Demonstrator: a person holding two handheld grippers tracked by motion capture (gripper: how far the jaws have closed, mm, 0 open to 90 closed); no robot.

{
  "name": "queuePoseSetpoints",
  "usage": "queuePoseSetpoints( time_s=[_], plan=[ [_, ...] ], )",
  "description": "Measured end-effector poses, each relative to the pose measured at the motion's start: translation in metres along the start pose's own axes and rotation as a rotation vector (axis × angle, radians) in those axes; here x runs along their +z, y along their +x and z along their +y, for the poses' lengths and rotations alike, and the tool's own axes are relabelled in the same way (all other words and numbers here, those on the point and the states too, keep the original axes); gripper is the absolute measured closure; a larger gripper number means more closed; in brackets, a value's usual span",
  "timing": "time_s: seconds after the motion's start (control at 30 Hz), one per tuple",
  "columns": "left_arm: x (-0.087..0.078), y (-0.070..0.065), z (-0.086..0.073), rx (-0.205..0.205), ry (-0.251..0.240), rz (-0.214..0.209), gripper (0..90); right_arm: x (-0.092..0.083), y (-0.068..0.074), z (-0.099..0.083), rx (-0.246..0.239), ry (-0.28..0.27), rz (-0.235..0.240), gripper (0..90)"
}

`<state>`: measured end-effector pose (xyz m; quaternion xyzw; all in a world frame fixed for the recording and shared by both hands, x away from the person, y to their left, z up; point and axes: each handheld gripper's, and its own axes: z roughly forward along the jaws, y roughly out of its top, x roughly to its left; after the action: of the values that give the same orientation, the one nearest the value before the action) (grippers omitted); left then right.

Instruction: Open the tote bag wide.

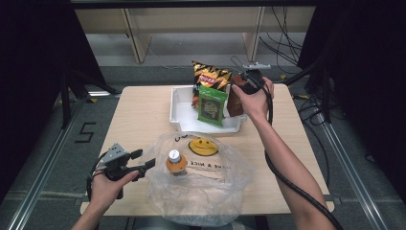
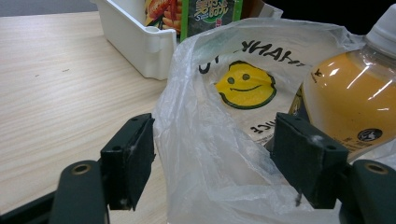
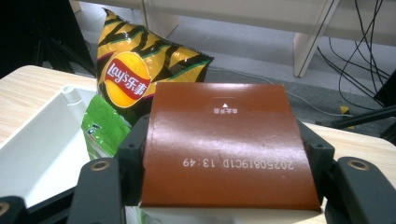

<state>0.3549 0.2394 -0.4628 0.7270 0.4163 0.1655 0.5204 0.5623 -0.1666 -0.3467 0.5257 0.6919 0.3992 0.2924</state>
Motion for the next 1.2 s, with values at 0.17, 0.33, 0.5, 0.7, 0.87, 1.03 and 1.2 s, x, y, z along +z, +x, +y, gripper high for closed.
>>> queuePoseSetpoints(
  time_s=[0.17, 0.33, 0.5, 0.7, 0.87, 1.03, 1.2],
  plan=[
    [0.0, 0.0, 0.0, -0.007, 0.0, 0.0, 29.5, 0.004, 0.0, -0.001, -0.006, 0.004, 0.004, 37.8],
    [0.0, 0.0, 0.0, -0.008, -0.001, -0.001, 29.5, 0.007, -0.001, -0.003, -0.013, 0.01, -0.002, 37.8],
    [0.001, -0.001, -0.001, -0.01, -0.001, -0.001, 29.5, 0.009, -0.002, -0.004, -0.017, 0.01, 0.004, 37.7],
    [0.001, 0.0, 0.0, 0.004, -0.001, -0.003, 29.5, 0.013, 0.001, -0.006, -0.007, -0.003, -0.009, 37.7],
    [0.001, 0.0, 0.0, 0.0, 0.0, -0.007, 29.5, 0.012, 0.003, -0.006, -0.007, 0.029, -0.004, 37.7],
    [0.001, 0.0, 0.0, 0.004, 0.0, -0.004, 29.5, 0.015, 0.005, -0.009, -0.007, 0.039, -0.02, 37.6],
    [0.001, 0.0, 0.0, 0.0, 0.0, -0.008, 29.5, 0.017, 0.006, -0.01, -0.004, 0.067, -0.026, 37.5]
  ],
)
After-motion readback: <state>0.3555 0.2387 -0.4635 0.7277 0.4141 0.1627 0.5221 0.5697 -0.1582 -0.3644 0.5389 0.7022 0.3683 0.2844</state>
